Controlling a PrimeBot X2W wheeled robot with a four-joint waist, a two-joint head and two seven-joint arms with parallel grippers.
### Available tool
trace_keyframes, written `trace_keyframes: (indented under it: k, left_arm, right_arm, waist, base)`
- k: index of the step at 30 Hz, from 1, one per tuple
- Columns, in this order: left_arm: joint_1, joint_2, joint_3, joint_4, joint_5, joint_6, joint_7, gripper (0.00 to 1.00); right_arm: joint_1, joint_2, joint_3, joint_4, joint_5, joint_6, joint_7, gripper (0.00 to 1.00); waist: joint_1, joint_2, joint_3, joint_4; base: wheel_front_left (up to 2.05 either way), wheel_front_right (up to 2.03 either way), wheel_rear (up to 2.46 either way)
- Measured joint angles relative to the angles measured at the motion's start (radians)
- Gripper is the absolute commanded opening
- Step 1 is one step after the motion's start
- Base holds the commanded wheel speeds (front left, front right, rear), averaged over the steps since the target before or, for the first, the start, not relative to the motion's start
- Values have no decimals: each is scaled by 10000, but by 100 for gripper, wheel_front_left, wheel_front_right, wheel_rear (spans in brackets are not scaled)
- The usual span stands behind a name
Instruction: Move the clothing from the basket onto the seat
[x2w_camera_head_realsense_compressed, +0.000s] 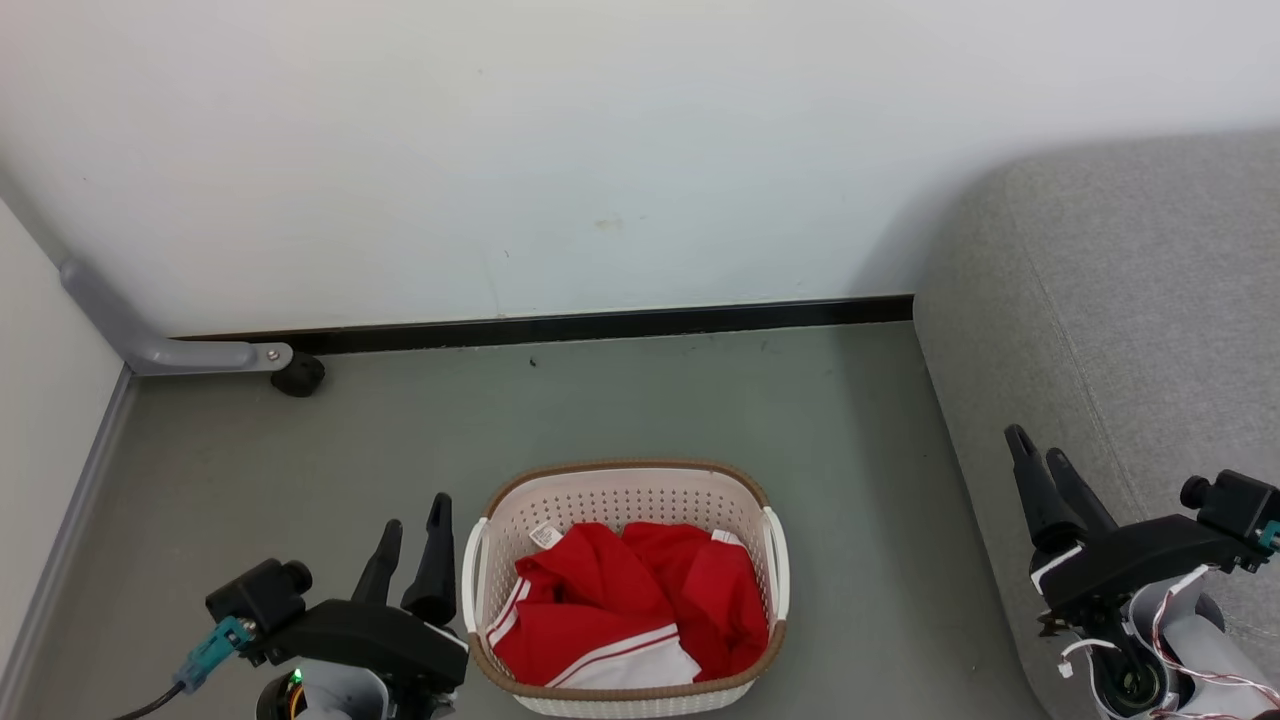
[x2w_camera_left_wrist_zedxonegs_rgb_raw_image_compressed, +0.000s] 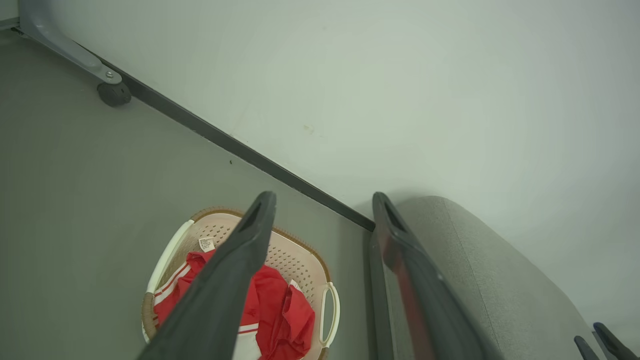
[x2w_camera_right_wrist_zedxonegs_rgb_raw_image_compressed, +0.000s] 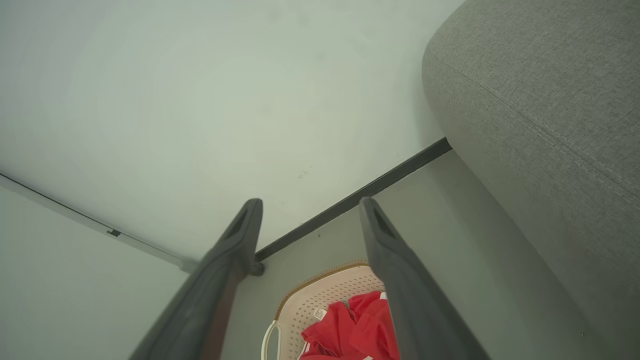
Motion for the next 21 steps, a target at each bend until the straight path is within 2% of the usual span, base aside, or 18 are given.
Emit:
trace_keyframes:
  k: [10,21]
  left_arm:
    - [-373,186,-573,27,2042,543,-320,100]
    - [-549,286,-947,29,3810,943,-702,100]
  right_arm:
    - [-616,-349,639,577,-1356,-17,-468,100]
    - [-1125,-621,1425,1009,-2755,-234,-884,100]
  waist:
    - [0,0,3,46]
    - [0,0,11,89]
  base:
    - [0,0,0]
    - [0,0,0]
